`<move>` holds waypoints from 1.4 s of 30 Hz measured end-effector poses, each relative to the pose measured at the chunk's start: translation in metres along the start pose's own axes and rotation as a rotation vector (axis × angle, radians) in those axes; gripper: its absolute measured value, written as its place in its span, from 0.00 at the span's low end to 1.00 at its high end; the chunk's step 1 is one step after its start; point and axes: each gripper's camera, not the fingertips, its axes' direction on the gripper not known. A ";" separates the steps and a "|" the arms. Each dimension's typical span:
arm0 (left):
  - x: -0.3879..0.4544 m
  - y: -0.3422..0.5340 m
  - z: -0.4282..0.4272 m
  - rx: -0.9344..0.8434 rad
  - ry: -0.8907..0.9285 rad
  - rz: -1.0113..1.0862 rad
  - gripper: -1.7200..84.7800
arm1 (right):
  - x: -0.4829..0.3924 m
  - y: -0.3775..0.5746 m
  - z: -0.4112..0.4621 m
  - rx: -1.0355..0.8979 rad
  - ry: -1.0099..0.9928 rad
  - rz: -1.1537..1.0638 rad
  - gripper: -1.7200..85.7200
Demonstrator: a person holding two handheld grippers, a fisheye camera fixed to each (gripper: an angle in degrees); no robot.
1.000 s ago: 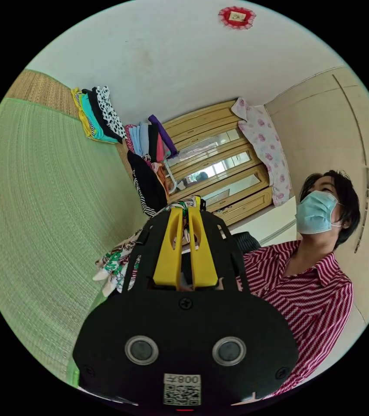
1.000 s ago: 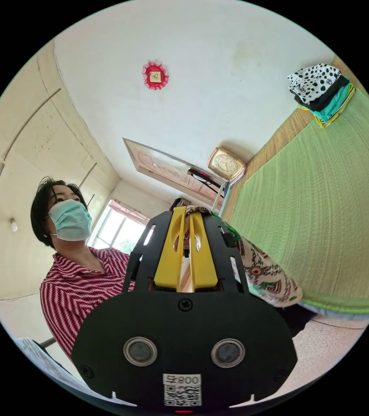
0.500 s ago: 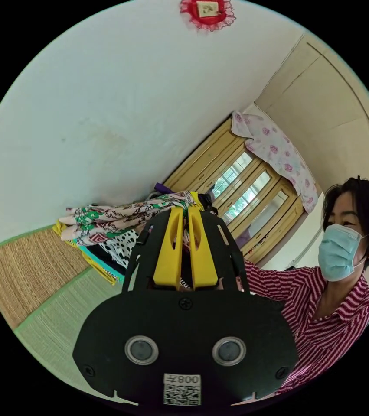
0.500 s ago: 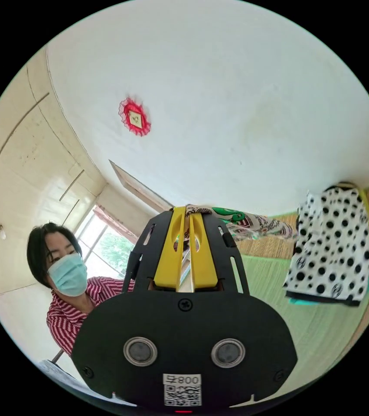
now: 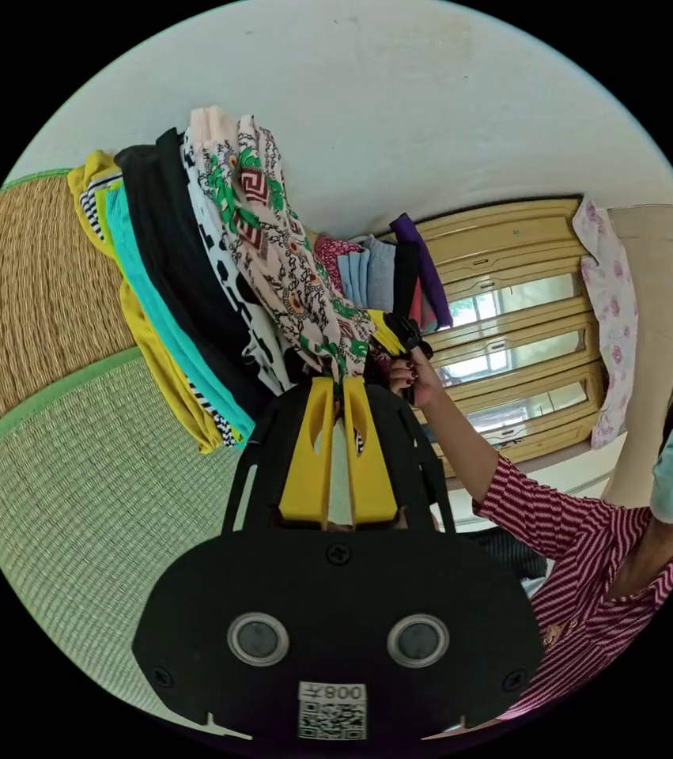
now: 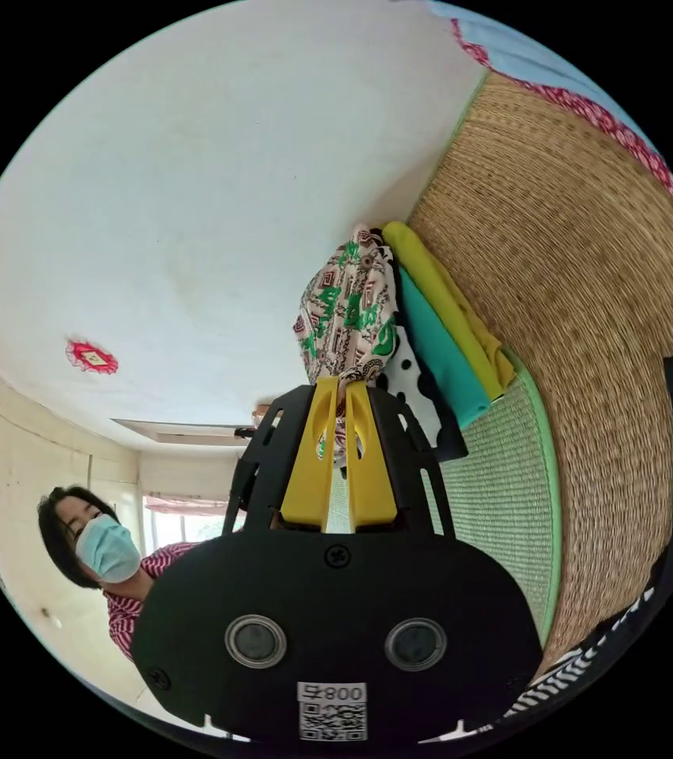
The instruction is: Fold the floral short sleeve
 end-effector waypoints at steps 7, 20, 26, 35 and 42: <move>-0.034 -0.006 -0.005 -0.017 -0.021 0.040 0.04 | -0.006 -0.001 -0.017 0.009 0.039 -0.007 0.03; -0.047 0.012 -0.094 -0.018 -0.101 0.089 0.03 | -0.032 0.096 0.022 0.190 0.124 -0.102 0.02; -0.072 0.078 -0.083 -0.182 -0.048 -0.044 0.02 | -0.004 0.171 0.030 0.242 0.335 -0.014 0.03; -0.060 0.156 -0.070 -0.359 0.059 -0.132 0.02 | -0.024 0.204 -0.083 0.444 1.166 0.063 0.10; -0.033 0.155 -0.089 -0.356 0.068 -0.072 0.02 | 0.078 0.149 -0.084 0.303 1.241 0.166 0.13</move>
